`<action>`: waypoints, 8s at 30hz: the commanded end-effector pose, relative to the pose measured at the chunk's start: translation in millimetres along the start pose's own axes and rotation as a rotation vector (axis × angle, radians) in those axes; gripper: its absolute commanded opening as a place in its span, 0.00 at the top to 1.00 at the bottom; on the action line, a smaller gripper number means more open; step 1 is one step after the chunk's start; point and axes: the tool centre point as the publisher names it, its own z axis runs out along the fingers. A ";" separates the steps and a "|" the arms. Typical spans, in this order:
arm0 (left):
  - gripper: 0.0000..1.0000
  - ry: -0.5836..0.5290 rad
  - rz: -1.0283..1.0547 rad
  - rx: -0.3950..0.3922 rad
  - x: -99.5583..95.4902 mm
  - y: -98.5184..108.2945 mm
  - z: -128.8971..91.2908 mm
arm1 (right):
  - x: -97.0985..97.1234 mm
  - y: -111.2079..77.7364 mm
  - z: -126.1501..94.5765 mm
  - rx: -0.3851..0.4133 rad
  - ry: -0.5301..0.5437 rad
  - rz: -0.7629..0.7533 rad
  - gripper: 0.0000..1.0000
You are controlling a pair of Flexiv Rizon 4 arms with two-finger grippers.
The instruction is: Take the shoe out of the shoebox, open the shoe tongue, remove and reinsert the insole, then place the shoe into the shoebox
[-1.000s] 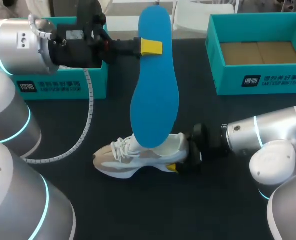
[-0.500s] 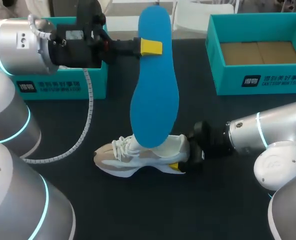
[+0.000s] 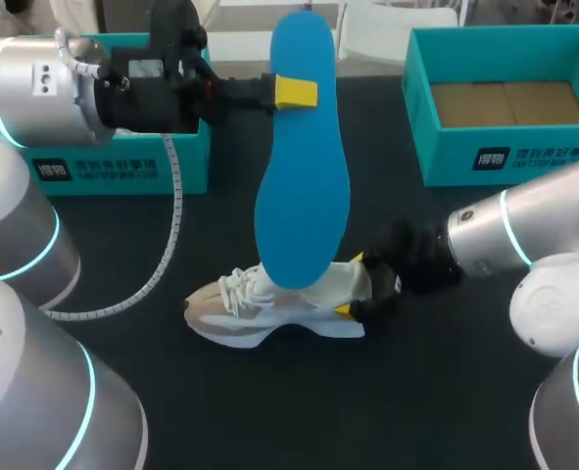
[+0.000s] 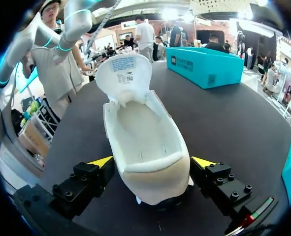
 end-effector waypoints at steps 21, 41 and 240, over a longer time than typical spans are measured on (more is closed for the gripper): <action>1.00 0.000 0.000 0.001 -0.9 0.3 1.6 | 8.8 20.7 -34.9 0.405 -0.053 0.034 0.00; 1.00 0.000 0.000 0.001 -0.9 0.3 1.6 | 10.8 42.6 -24.8 0.573 -0.070 -0.071 0.00; 1.00 0.000 0.000 0.001 -0.9 0.3 1.6 | 55.3 20.6 -17.5 -0.005 -0.072 1.243 0.00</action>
